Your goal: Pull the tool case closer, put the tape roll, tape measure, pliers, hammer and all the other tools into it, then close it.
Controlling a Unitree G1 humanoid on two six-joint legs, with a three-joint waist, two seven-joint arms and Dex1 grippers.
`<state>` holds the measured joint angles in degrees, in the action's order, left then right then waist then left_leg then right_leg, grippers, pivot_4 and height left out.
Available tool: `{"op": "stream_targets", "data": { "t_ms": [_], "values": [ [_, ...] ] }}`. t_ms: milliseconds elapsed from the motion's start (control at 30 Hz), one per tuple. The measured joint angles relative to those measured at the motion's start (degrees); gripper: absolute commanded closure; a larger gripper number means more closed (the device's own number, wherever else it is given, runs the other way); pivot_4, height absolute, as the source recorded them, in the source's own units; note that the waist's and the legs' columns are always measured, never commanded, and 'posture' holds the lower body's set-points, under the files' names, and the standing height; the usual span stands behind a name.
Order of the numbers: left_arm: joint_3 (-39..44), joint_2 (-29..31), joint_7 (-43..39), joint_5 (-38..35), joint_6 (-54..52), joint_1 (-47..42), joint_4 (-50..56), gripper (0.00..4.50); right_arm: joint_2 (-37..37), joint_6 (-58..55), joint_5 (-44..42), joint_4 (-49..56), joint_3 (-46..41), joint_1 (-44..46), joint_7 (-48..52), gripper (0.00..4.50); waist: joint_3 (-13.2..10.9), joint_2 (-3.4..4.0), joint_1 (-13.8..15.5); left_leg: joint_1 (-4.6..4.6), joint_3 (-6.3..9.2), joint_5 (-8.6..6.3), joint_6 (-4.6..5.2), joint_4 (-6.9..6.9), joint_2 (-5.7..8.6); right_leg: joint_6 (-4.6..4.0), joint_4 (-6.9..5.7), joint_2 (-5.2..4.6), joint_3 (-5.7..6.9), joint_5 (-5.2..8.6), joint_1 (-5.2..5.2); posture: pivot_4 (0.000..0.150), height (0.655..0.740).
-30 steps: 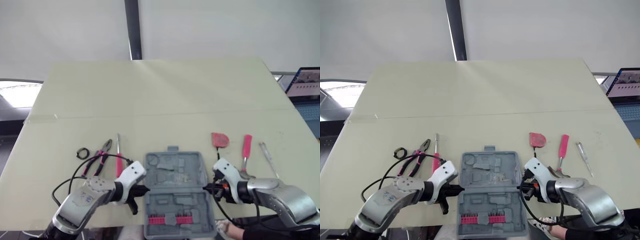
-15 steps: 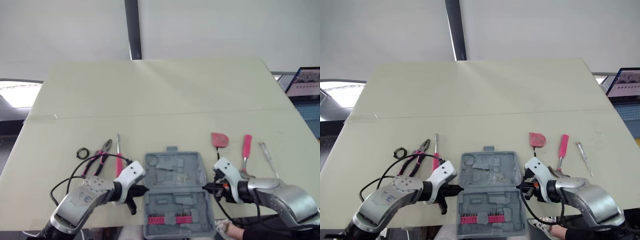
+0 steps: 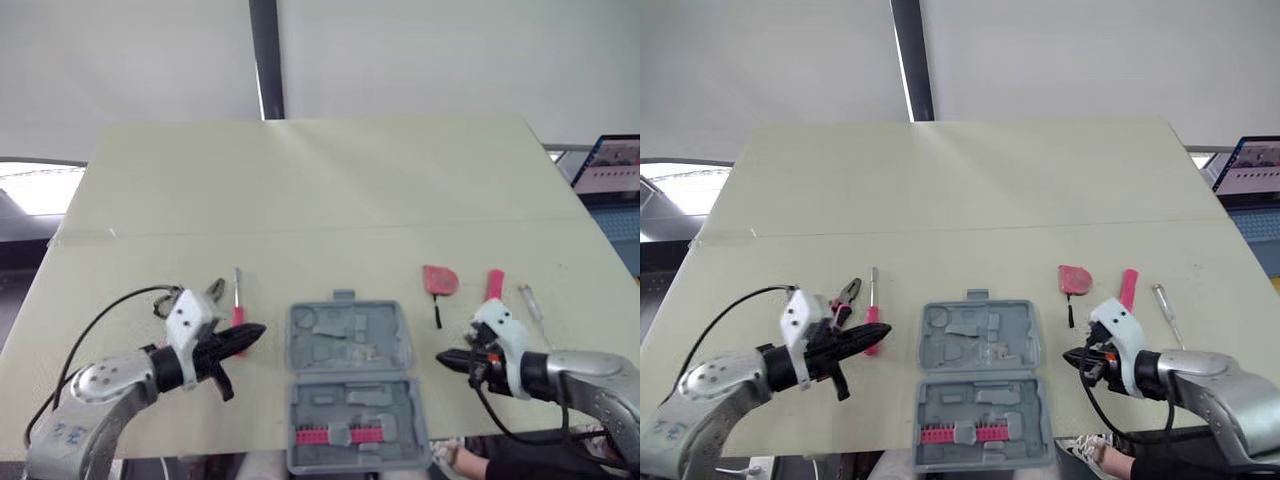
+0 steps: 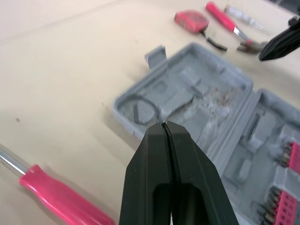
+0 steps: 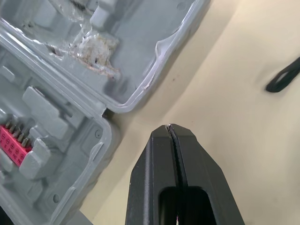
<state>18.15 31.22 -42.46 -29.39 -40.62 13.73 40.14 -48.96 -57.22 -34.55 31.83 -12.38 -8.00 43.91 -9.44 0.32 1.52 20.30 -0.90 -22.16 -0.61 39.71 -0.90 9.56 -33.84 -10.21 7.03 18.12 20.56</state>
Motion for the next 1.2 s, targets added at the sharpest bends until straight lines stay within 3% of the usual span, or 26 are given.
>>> {"op": "stream_targets", "data": {
  "t_ms": [100,233,267,333,467,700,1200],
  "values": [
    [7.63,-1.43,-1.74,-4.26,2.45,9.27,1.93,3.64,-0.42,3.16,-1.19,3.83,-5.0,-7.17,2.99,3.62,-0.02,-0.04,0.02,0.01,-0.01,-0.02,0.02,-0.03,0.0,0.0,0.05,0.0,0.0,0.0,-0.01,0.15,0.7373],
    [14.0,-3.0,-5.48,-4.59,9.23,21.12,1.64,1.6,-2.07,4.66,-3.05,5.35,-10.11,-14.32,7.37,1.66,-0.03,-0.09,0.25,-0.05,-0.03,-0.03,0.06,0.03,0.0,0.0,0.17,0.0,-0.01,0.0,-0.18,0.15,0.7373],
    [14.7,-4.04,-6.62,-4.01,12.36,23.03,1.2,0.89,-2.02,5.93,-3.29,5.47,-11.07,-15.3,8.38,0.97,-0.02,-0.09,0.39,-0.05,-0.04,-0.05,0.08,0.04,0.01,-0.01,0.23,0.0,-0.03,0.01,-0.2,0.15,0.7373],
    [15.09,-5.38,-8.47,-2.43,18.08,25.53,-0.9,0.01,-1.94,8.53,-3.16,5.2,-12.12,-16.87,10.03,0.03,-0.02,-0.08,0.53,-0.06,-0.05,-0.09,0.09,0.04,0.01,-0.03,0.24,0.0,-0.04,0.01,-0.19,0.15,0.7373],
    [15.0,-8.47,-11.32,0.72,29.2,29.63,-4.33,0.01,-1.04,14.79,-1.92,3.58,-13.61,-20.93,13.21,0.03,-0.03,-0.1,0.7,-0.03,-0.07,-0.16,0.13,0.04,0.0,-0.04,0.29,0.01,-0.04,0.02,-0.18,0.15,0.7373],
    [14.37,-9.96,-12.81,1.08,36.8,33.84,-4.99,0.01,0.32,19.95,-0.79,2.1,-14.46,-22.7,14.66,0.03,-0.03,-0.1,0.59,-0.05,-0.08,-0.17,0.15,0.11,-0.01,-0.05,0.28,0.0,-0.07,0.03,-0.19,0.15,0.7373],
    [9.69,-10.25,-8.26,1.3,37.72,34.45,-4.68,0.01,0.45,21.28,0.12,0.22,-11.64,-18.59,14.11,0.03,-0.03,-0.09,0.57,-0.04,-0.07,-0.18,0.16,0.11,-0.01,-0.06,0.26,0.01,-0.06,0.03,-0.19,0.15,0.7373]
  ]
}}
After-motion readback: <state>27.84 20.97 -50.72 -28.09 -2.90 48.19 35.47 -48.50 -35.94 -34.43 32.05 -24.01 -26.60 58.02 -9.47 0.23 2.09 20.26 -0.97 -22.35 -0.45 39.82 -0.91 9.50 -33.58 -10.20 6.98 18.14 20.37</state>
